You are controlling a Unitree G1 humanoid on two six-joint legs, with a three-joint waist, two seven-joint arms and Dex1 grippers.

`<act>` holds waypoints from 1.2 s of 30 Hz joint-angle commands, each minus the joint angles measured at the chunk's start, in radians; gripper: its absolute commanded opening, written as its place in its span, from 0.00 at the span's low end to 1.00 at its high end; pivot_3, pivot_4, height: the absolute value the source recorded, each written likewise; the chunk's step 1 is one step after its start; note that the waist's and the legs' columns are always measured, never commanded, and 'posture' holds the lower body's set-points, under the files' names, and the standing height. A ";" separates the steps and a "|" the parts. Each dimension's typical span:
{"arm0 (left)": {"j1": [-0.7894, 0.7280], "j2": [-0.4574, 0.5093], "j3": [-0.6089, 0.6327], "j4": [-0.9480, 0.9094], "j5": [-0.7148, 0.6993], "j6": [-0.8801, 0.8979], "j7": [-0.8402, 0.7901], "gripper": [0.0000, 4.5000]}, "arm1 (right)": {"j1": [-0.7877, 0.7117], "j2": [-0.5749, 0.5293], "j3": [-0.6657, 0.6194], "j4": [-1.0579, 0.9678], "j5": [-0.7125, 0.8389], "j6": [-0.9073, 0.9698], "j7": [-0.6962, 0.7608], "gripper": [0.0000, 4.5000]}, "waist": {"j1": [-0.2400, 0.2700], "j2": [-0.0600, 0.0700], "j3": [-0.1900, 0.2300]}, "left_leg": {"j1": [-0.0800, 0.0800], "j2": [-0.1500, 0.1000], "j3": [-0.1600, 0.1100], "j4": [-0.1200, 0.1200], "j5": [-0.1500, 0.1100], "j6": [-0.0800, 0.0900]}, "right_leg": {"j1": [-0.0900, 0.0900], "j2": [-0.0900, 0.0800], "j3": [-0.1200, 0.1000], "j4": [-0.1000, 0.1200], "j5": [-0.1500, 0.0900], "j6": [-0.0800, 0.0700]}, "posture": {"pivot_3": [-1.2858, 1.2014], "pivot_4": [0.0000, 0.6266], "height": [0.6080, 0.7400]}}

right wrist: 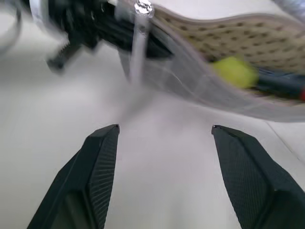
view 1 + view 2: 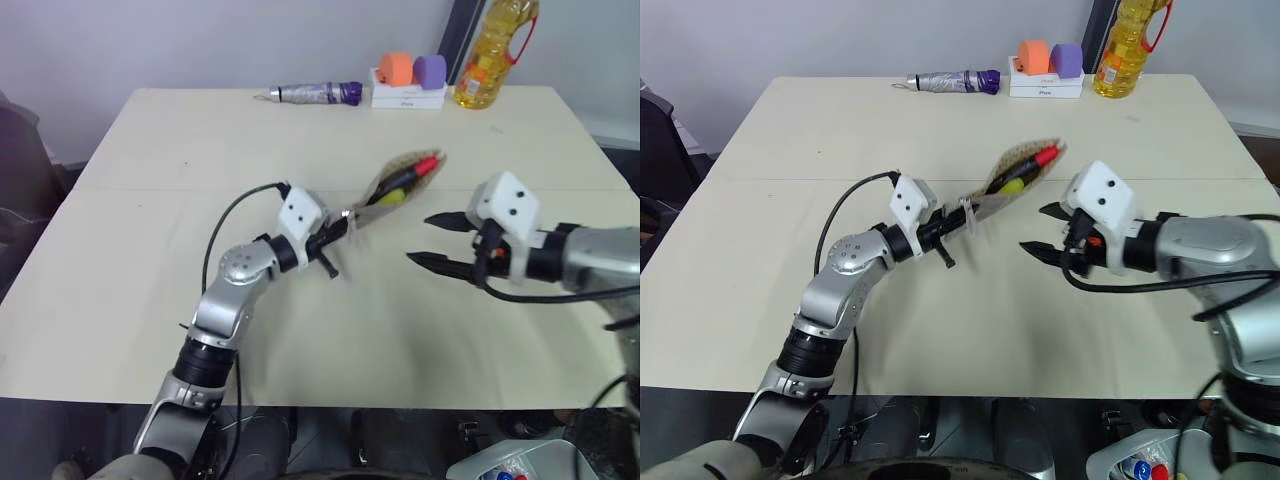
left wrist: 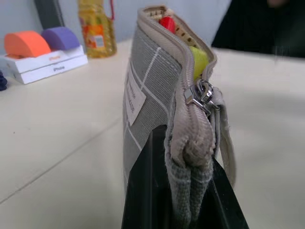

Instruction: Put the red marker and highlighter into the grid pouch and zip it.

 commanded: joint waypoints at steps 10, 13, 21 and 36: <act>-0.033 -0.062 0.080 -0.063 -0.151 0.129 0.092 0.00 | -0.074 0.265 0.094 0.078 0.021 0.004 -0.277 0.71 | 0.001 0.000 0.000 | -0.001 -0.001 0.000 0.000 0.000 0.000 | -0.001 0.000 0.000 0.000 0.000 0.000 | 0.52 0.24 1.00; -0.025 -0.060 0.067 -0.067 -0.144 0.126 0.096 0.00 | -0.088 0.297 0.114 0.098 0.020 -0.008 -0.302 0.71 | -0.001 0.000 0.000 | -0.001 -0.001 0.000 -0.001 0.000 0.000 | -0.002 0.000 0.000 0.000 0.000 0.000 | 0.52 0.24 1.00; -0.016 -0.056 0.060 -0.074 -0.143 0.120 0.107 0.00 | -0.109 0.346 0.130 0.124 0.048 -0.004 -0.333 0.20 | 0.000 0.000 0.000 | -0.001 -0.001 0.000 -0.001 0.000 0.000 | -0.002 0.000 0.001 0.000 0.000 0.000 | 0.52 0.24 1.00; 0.087 0.185 -0.003 -0.004 -0.006 -0.074 -0.033 0.00 | -0.241 -0.047 -0.076 0.367 -0.046 -0.155 -0.328 0.02 | 0.001 0.000 0.000 | -0.001 -0.001 0.001 -0.002 0.000 0.000 | -0.002 0.000 0.001 0.000 0.000 0.000 | 0.52 0.24 1.00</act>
